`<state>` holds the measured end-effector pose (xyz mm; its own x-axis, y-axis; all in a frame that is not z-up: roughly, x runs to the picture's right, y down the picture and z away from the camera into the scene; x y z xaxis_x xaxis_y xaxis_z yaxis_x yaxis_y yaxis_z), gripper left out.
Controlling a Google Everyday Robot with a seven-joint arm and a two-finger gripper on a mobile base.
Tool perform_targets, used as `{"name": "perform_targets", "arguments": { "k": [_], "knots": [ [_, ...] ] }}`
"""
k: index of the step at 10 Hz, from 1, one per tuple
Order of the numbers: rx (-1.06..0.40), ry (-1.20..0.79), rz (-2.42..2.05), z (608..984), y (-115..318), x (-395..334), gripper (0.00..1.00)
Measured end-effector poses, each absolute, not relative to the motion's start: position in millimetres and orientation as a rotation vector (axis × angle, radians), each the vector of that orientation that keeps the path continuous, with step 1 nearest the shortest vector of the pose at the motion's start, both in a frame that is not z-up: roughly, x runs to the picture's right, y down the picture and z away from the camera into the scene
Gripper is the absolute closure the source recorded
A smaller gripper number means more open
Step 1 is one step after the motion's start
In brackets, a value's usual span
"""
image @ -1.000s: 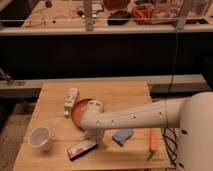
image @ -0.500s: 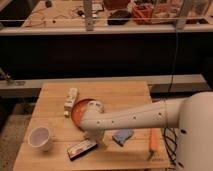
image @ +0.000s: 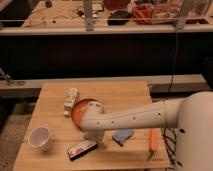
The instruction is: Place the eraser on the white sponge
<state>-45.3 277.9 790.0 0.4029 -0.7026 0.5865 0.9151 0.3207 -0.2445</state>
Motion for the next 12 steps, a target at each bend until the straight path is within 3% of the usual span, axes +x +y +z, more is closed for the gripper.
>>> {"name": "perform_targets", "arguments": {
  "k": [12],
  "knots": [
    [-0.591, -0.405, -1.098, 794.6, 280.4, -51.4, 0.20]
  ]
}}
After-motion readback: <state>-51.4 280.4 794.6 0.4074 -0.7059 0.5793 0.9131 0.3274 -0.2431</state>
